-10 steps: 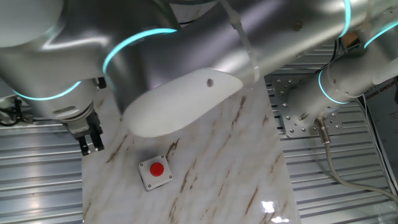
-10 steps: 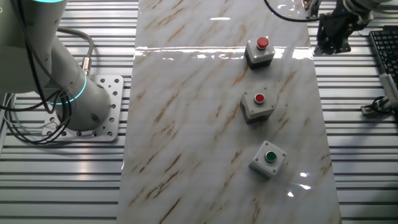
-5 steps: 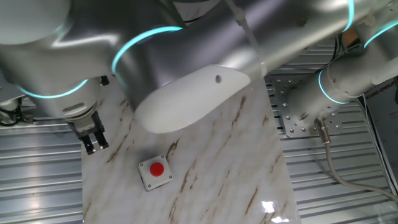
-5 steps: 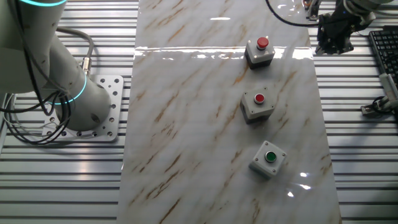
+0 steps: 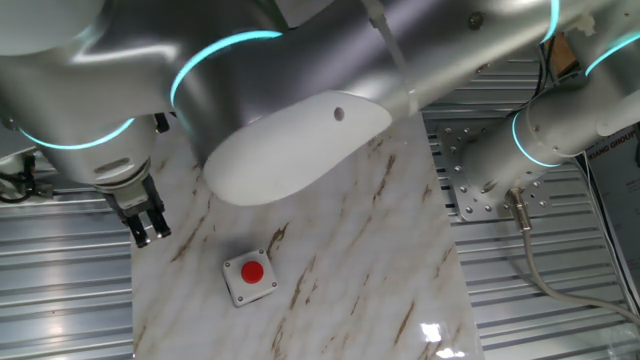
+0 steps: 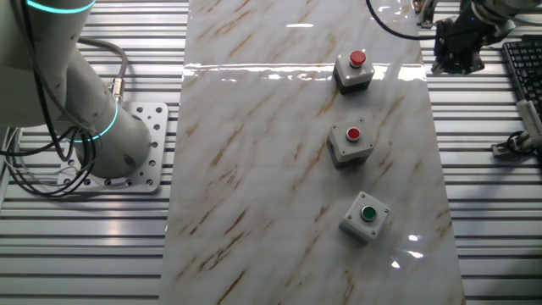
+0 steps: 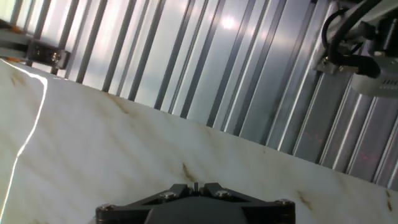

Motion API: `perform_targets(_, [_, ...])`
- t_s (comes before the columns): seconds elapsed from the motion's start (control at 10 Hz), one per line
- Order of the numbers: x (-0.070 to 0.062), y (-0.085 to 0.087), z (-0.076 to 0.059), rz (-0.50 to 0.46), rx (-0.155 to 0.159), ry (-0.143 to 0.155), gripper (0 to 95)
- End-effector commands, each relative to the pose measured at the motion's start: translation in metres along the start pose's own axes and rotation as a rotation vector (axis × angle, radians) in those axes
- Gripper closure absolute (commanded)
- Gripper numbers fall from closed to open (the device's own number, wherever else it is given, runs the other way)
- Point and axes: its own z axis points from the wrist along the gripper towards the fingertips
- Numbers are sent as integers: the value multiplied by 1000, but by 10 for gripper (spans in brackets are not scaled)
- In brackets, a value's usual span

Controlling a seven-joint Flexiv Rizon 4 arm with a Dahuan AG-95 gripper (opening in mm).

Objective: Press three buttons from left to right in sequence

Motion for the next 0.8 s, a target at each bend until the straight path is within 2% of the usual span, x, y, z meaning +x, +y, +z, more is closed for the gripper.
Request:
perform_targets(0.1, [4, 0, 1, -14, 19, -28, 950])
perform_targets(0.2, [4, 0, 1, -29, 9, -35, 950])
perform_targets(0.5, [4, 0, 1, -75, -19, 2, 950])
perform_targets(0.6, [4, 0, 1, -86, -20, 5, 950])
perform_targets(0.8, [4, 0, 1, -108, -25, -9, 950])
